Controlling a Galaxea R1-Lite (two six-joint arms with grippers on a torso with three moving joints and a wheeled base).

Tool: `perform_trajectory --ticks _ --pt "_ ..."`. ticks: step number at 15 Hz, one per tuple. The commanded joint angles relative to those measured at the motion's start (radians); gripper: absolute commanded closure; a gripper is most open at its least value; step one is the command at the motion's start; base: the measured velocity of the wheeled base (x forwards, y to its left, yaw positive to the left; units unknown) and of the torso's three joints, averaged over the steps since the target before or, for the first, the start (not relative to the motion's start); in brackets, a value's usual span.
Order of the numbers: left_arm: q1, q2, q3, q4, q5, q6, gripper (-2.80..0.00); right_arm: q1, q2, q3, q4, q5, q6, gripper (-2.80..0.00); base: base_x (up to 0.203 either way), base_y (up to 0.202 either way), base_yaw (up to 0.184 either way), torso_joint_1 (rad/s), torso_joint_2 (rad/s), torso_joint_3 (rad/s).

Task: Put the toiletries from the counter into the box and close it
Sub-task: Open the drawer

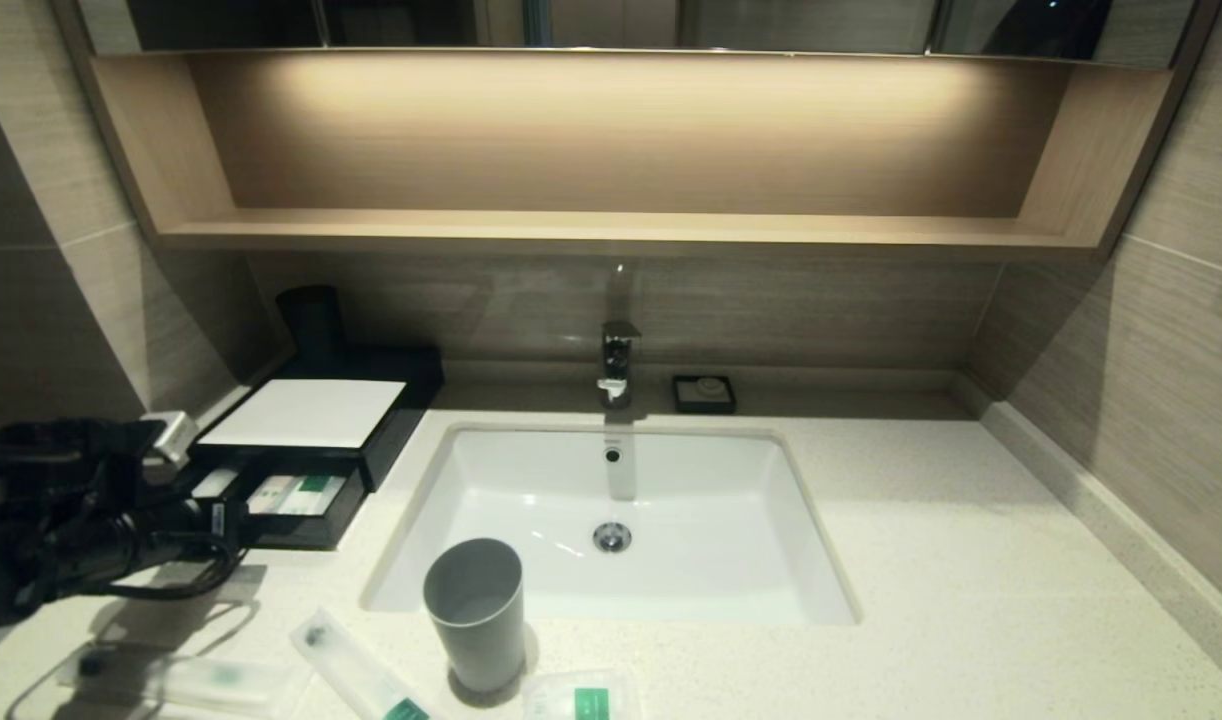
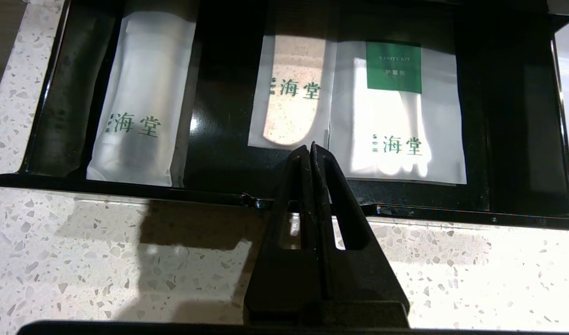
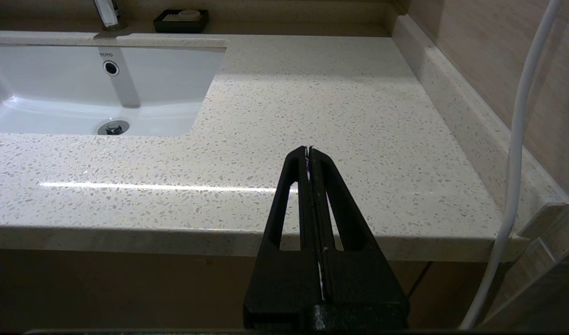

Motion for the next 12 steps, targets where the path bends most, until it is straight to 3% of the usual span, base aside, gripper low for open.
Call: perform_trajectory --ticks 1,12 --pt "0.0 -0.005 0.004 0.005 0.0 0.001 0.0 0.0 -0.001 0.002 0.0 0.001 0.0 0.0 0.0 0.0 0.0 0.0 0.0 0.0" --pt "0.005 -0.063 0.007 0.093 0.0 0.027 0.0 0.0 0.001 0.002 0.0 0.001 0.0 0.0 0.0 0.0 0.0 0.0 0.0 0.0"
